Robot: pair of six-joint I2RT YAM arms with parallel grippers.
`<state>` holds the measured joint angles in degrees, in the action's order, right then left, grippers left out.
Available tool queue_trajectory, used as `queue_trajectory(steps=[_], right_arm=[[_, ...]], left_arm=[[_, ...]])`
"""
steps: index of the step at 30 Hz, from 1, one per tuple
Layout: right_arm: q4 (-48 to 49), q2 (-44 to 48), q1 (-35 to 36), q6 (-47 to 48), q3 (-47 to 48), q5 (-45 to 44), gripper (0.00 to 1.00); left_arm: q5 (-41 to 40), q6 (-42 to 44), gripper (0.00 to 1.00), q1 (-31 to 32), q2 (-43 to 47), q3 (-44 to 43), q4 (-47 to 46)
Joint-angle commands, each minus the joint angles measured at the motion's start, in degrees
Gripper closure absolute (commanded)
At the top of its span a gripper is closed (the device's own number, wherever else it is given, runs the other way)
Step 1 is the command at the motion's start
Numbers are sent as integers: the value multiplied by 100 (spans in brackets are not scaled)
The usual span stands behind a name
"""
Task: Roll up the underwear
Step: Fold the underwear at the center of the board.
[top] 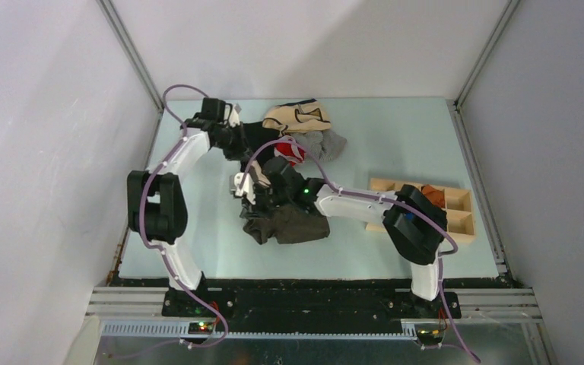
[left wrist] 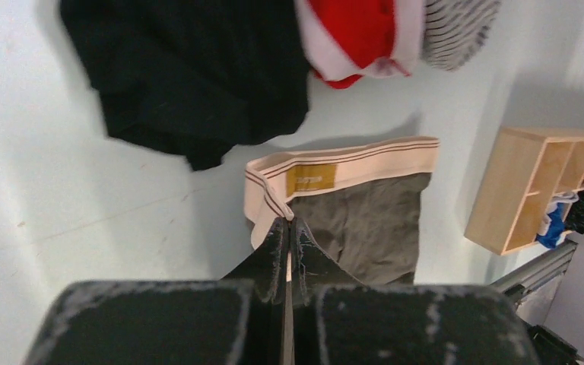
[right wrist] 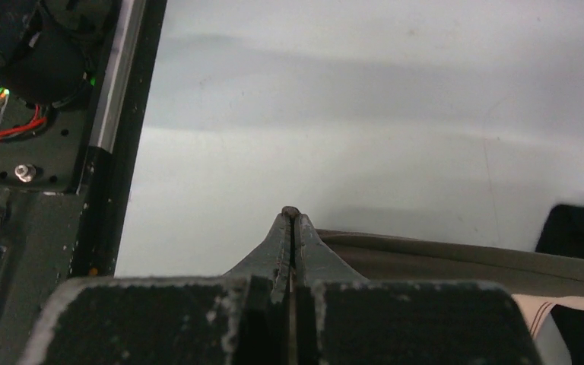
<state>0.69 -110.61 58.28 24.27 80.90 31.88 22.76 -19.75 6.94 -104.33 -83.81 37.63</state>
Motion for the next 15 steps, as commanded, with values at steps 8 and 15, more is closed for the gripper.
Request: queue_trajectory(steps=[8, 15], right_arm=[[642, 1073, -667, -647, -1195, 17, 100], [526, 1595, -895, -699, -1792, 134, 100]], left_arm=[[25, -563, 100, 748, -370, -827, -381], [11, -850, 100, 1033, -608, -1173, -468]])
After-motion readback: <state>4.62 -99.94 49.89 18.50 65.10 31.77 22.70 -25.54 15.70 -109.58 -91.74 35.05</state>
